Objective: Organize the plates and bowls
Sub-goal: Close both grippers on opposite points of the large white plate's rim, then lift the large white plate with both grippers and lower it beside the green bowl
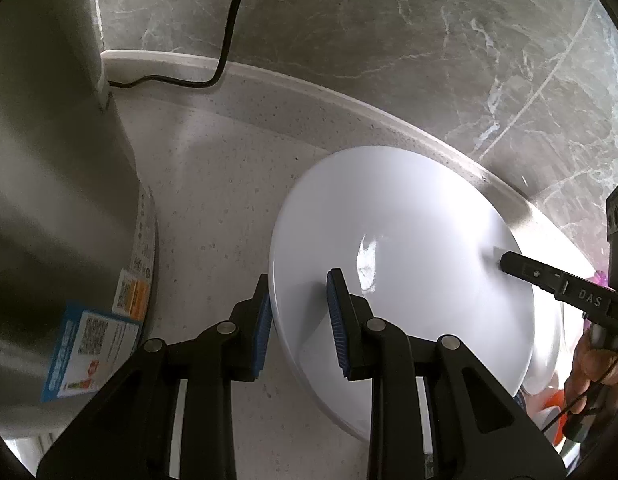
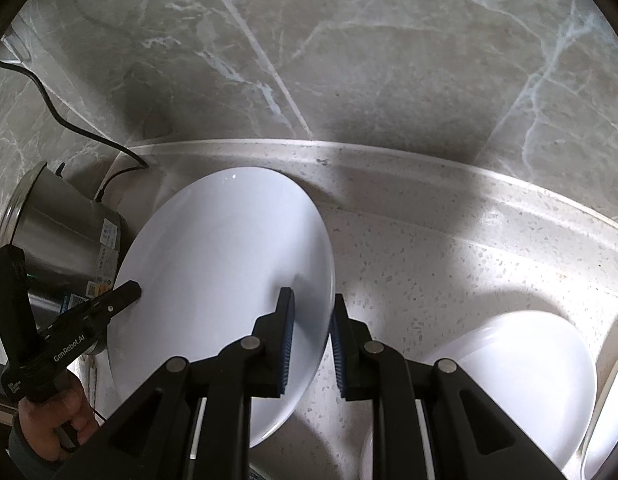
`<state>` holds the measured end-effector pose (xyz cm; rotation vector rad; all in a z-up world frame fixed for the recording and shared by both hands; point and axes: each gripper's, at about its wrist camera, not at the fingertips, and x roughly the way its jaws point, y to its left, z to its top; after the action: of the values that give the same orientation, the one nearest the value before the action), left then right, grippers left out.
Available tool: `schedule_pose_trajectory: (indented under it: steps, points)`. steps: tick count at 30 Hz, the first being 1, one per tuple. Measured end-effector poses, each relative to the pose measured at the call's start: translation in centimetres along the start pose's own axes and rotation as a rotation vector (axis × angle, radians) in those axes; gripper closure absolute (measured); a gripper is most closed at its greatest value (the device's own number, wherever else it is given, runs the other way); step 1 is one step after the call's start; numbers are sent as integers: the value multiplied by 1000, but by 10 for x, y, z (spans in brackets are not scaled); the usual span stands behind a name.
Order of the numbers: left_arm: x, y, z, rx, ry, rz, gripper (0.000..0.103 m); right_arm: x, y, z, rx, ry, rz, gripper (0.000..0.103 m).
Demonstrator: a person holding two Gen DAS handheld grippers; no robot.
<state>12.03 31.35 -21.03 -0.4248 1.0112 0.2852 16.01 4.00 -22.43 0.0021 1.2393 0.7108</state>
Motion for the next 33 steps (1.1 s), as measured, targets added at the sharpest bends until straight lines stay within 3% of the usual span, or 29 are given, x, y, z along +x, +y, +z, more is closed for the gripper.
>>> schedule_pose_trajectory:
  steps: [12, 19, 26, 33]
  points:
    - [-41, -7, -22, 0, -42, -10, 79, -21, 18, -12, -17, -47, 3, 84]
    - [-97, -7, -38, 25, -92, -26, 79, -56, 34, -29, -27, -101, 12, 84]
    - [-153, -15, -70, 67, -127, -55, 79, -106, 52, -71, -34, -160, 3, 84]
    - [-202, -26, -124, 143, -125, -109, 79, -146, 59, -125, -3, -193, -17, 84]
